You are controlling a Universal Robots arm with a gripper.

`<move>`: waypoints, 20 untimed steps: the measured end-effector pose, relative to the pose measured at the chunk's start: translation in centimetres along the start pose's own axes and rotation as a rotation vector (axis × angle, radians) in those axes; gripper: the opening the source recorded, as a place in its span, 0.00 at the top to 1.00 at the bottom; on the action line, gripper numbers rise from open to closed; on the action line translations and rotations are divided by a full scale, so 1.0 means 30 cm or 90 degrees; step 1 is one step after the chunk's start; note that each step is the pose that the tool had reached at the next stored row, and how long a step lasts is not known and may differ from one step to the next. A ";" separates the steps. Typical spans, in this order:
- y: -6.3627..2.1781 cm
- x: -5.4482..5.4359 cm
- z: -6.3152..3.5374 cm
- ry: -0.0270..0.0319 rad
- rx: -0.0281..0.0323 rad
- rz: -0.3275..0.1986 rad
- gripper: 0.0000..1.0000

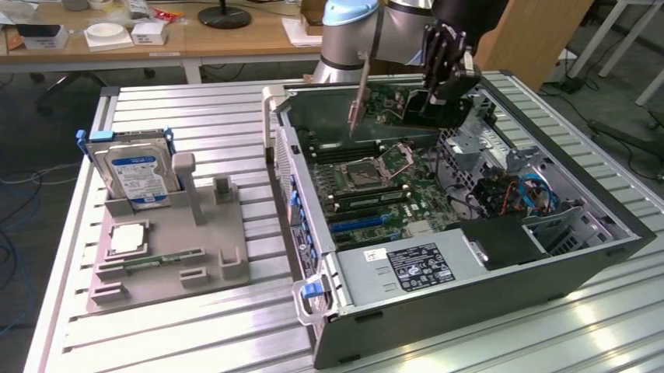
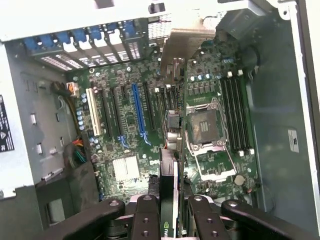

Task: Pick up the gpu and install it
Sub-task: 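Insert the gpu into the slot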

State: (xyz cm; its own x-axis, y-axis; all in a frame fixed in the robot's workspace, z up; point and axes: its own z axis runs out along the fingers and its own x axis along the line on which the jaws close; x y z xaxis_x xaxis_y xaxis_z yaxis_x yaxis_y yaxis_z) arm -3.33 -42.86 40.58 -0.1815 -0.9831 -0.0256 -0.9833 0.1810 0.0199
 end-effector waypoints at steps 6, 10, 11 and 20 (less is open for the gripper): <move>0.000 0.000 0.000 0.0009 -0.0012 -0.047 0.73; 0.000 0.000 0.000 0.0016 -0.0020 -0.078 0.73; 0.000 0.000 0.000 0.0017 -0.0022 -0.086 0.73; 0.000 0.000 0.000 0.0026 -0.0034 -0.131 0.73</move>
State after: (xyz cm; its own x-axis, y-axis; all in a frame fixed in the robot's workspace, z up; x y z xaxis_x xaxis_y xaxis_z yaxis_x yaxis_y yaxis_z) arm -3.34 -42.87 40.58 0.0227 -0.9994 -0.0257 -0.9995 -0.0232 0.0200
